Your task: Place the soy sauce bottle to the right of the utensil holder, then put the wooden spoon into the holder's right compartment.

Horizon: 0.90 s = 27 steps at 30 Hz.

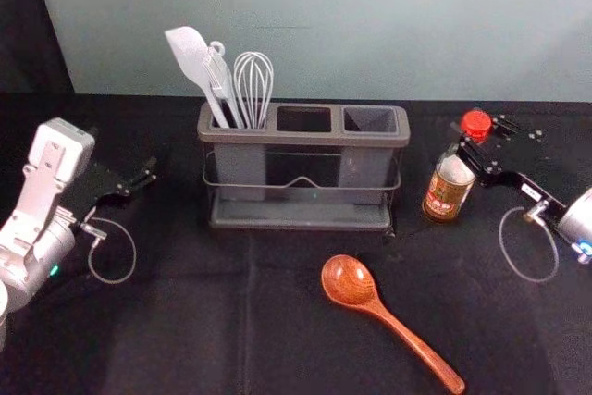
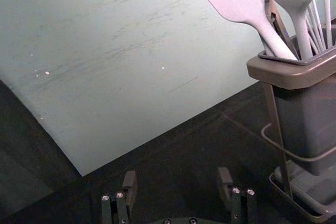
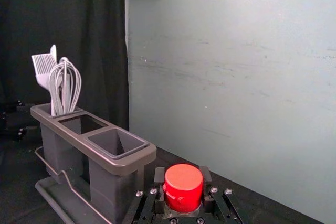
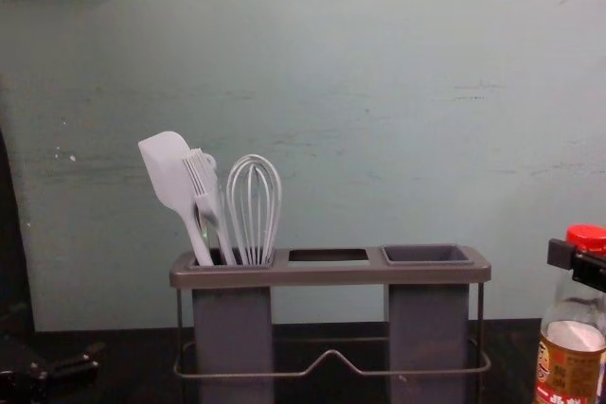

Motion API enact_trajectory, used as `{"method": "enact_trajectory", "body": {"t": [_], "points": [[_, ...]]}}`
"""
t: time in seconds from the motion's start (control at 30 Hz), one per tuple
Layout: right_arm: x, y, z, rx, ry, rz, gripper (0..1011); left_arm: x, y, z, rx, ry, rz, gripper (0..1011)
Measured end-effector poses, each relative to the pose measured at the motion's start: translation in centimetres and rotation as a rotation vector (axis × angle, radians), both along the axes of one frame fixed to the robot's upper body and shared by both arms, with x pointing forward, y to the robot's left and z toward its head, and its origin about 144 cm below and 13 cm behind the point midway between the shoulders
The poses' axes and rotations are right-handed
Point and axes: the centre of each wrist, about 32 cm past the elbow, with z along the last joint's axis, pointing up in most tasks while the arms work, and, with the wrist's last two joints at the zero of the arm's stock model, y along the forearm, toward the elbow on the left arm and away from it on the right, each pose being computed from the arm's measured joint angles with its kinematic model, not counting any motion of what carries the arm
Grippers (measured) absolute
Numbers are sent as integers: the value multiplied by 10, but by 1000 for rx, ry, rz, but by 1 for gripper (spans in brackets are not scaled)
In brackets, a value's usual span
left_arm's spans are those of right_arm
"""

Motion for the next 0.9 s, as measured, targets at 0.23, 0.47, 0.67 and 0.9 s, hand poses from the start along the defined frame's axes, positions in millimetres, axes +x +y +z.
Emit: {"method": "enact_trajectory", "body": {"t": [0.23,0.47,0.67,0.9], "points": [[4,2,0,-4,2,2,383,0,0,0,0,0,0,1005],[7,4,-2,-3,7,2,383,0,0,0,0,0,0,1005],[10,5,-4,-2,13,2,384,0,0,0,0,0,0,1005],[13,7,-7,-6,20,5,383,0,0,0,0,0,0,1005]]}}
